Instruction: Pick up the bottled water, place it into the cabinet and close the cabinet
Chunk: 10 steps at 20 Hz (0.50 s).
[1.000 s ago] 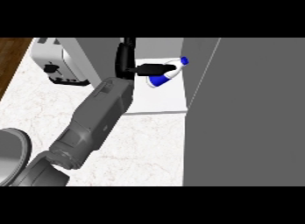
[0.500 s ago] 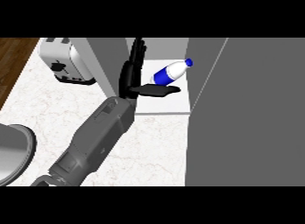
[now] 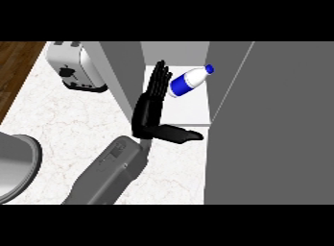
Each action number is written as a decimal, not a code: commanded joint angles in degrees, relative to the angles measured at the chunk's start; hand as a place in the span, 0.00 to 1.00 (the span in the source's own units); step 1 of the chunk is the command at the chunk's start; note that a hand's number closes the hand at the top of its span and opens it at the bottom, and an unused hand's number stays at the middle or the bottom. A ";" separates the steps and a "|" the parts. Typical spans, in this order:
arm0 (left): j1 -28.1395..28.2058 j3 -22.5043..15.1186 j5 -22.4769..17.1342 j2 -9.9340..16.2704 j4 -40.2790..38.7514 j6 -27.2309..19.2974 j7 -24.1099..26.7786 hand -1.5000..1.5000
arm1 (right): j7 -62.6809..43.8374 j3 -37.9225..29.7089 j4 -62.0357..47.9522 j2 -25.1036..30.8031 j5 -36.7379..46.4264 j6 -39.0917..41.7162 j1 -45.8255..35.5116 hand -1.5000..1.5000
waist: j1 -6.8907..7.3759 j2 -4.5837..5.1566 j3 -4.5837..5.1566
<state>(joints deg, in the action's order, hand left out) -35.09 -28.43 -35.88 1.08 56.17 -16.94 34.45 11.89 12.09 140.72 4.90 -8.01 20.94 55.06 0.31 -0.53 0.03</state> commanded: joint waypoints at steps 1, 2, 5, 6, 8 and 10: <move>7.32 -2.73 0.58 3.84 11.51 2.31 -3.19 0.00 | -2.74 1.15 6.72 0.31 1.45 -0.93 2.61 0.00 | 0.07 0.01 0.00; 9.99 -4.35 1.26 0.97 12.68 0.65 -1.15 0.00 | -2.32 -1.78 6.59 2.54 -0.60 0.73 1.23 0.00 | 0.13 0.05 -0.02; 15.08 -5.38 1.85 4.72 19.87 -0.25 -2.87 1.00 | -1.63 0.78 7.49 4.17 3.60 2.63 1.48 0.00 | 0.28 -0.02 0.01; 15.43 -7.44 2.86 2.62 22.23 -3.61 -5.45 1.00 | 1.12 -0.27 3.70 5.34 3.36 4.83 1.05 0.00 | -0.03 -0.07 -0.05; 18.83 -7.13 1.58 7.34 25.56 0.02 -6.98 1.00 | 2.63 -0.94 3.72 6.97 4.72 6.48 0.53 1.00 | -0.05 -0.03 -0.04; 21.46 -6.84 0.91 10.50 29.97 0.79 -7.89 1.00 | 0.71 2.30 4.04 8.97 9.06 8.05 1.07 1.00 | 0.48 -0.11 0.01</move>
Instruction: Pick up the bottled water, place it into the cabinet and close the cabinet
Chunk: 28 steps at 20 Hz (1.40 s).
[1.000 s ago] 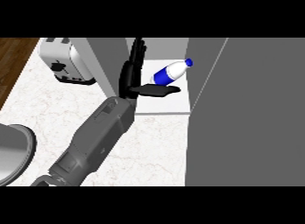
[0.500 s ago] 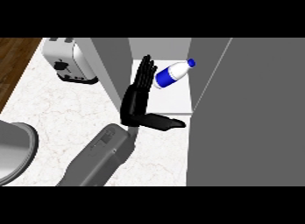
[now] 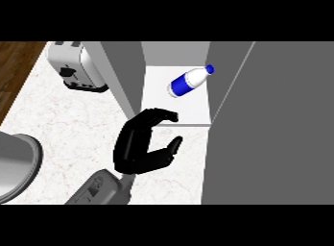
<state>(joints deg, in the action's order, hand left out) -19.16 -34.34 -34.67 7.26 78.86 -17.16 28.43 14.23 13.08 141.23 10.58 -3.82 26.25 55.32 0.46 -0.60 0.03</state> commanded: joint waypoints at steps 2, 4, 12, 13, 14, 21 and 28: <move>6.53 0.37 -0.23 4.73 7.63 0.35 -1.68 1.00 | -4.60 2.29 8.90 5.34 3.99 3.85 1.85 1.00 | -0.18 0.26 0.04; 11.08 1.23 -1.05 9.52 14.37 0.79 -2.70 1.00 | -2.78 1.51 7.95 7.25 3.60 5.91 1.27 1.00 | 0.52 0.06 0.01; 21.90 7.10 -4.53 16.39 22.06 3.74 0.25 0.00 | 0.60 7.83 12.74 10.29 10.24 8.88 2.00 1.00 | -0.20 -0.29 0.12; 24.00 7.35 -5.52 16.27 21.14 5.91 2.20 0.00 | -1.24 9.65 14.21 10.71 10.45 8.69 2.48 1.00 | -0.16 -0.10 0.22; 25.91 8.58 -6.74 18.14 22.87 6.94 1.87 0.00 | -1.47 13.43 13.21 11.05 12.16 9.43 3.72 1.00 | -0.27 -0.35 0.24; 30.49 13.90 -11.52 21.93 24.91 10.80 1.78 0.00 | -6.63 24.21 12.44 12.90 15.32 10.61 -3.46 1.00 | 0.81 -0.39 0.56; 33.95 16.08 -13.99 24.65 27.90 13.45 1.21 0.00 | -10.47 27.67 11.62 15.06 13.80 9.61 -8.62 1.00 | 2.81 -0.18 0.85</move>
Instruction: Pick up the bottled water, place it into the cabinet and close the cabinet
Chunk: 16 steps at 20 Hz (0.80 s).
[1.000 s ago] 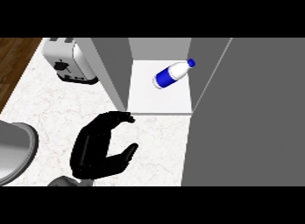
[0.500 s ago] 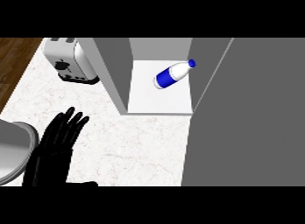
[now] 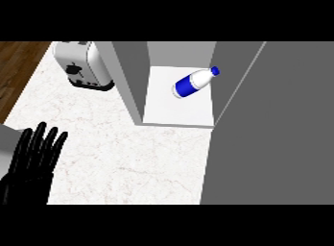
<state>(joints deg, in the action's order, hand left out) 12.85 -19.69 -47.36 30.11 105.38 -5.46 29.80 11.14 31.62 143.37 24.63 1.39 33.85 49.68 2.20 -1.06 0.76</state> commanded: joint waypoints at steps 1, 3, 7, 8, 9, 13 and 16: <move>3.04 2.25 -1.99 2.59 1.06 3.35 0.34 0.00 | -7.55 11.80 8.80 0.14 7.61 0.86 -1.12 1.00 | 0.32 0.14 0.12; 3.61 3.42 -2.50 4.24 2.90 3.85 -0.32 0.00 | -8.40 13.66 6.94 -1.68 6.15 -1.20 -1.93 1.00 | 1.43 0.49 0.06; 5.65 5.89 -4.49 6.23 2.50 7.55 0.36 0.00 | -8.13 17.24 4.95 -4.75 1.99 -3.63 -3.57 1.00 | 3.19 1.05 0.06; 5.33 6.27 -4.97 7.41 2.23 9.25 -0.24 0.00 | -8.49 17.67 3.36 -4.98 2.40 -3.64 -4.84 1.00 | 3.18 1.19 0.05; 5.42 6.16 -5.14 7.38 3.19 8.99 -0.48 0.00 | -8.61 18.01 3.55 -5.33 2.02 -4.04 -5.19 1.00 | 3.64 1.13 0.07; 6.31 7.65 -6.40 9.05 3.22 11.55 -0.65 0.00 | -11.29 17.45 1.66 -5.00 1.44 -4.28 -8.76 1.00 | 5.65 1.83 0.07; 6.85 8.29 -6.70 9.61 2.15 13.11 -0.31 0.00 | -13.29 16.00 2.45 -4.00 1.13 -4.47 -10.44 1.00 | 6.95 2.28 0.35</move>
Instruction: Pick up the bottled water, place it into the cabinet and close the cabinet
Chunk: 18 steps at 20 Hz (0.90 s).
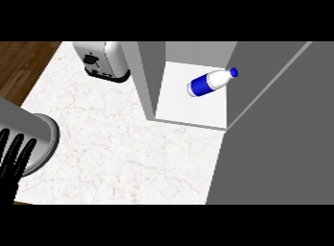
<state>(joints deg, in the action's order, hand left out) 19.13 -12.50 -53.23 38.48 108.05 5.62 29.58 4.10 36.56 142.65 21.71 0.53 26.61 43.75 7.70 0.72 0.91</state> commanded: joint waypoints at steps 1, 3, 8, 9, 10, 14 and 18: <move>1.17 1.44 -0.99 2.17 0.05 3.39 -0.09 0.00 | -6.68 11.19 2.86 -1.38 0.97 2.46 -4.87 1.00 | 2.01 0.49 0.09; 0.36 1.07 -1.32 1.74 -0.36 3.93 -0.18 0.00 | -6.41 10.90 1.87 -1.92 0.52 2.55 -7.05 1.00 | 2.38 0.98 0.16; 0.09 1.96 -1.41 2.91 -0.31 5.05 -0.40 0.00 | -7.72 9.22 0.81 -0.90 0.80 3.04 -10.52 1.00 | 3.98 1.22 0.32; 0.13 2.87 -1.70 3.64 -0.82 5.65 -0.40 0.00 | -7.96 8.56 1.36 -0.76 0.08 3.11 -11.23 1.00 | 4.68 1.43 0.35; 0.04 2.49 -1.90 3.62 -0.04 5.64 -0.74 0.00 | -9.15 7.55 1.19 0.82 1.22 3.81 -11.89 1.00 | 5.17 1.35 0.45; 0.01 2.48 -2.04 4.20 -0.77 6.79 -1.09 0.00 | -9.02 4.85 1.13 4.03 2.18 6.69 -17.12 0.00 | 7.21 1.35 0.79; -0.44 3.16 -2.48 4.69 -0.80 7.16 -1.32 0.00 | -9.87 4.41 1.27 3.35 0.80 6.33 -20.65 1.00 | 6.71 1.21 0.73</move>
<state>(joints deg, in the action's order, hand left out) 18.94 -9.65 -55.38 42.80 107.56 12.05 28.43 -0.87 34.33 142.44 26.29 -0.78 31.33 28.38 13.87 1.67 1.44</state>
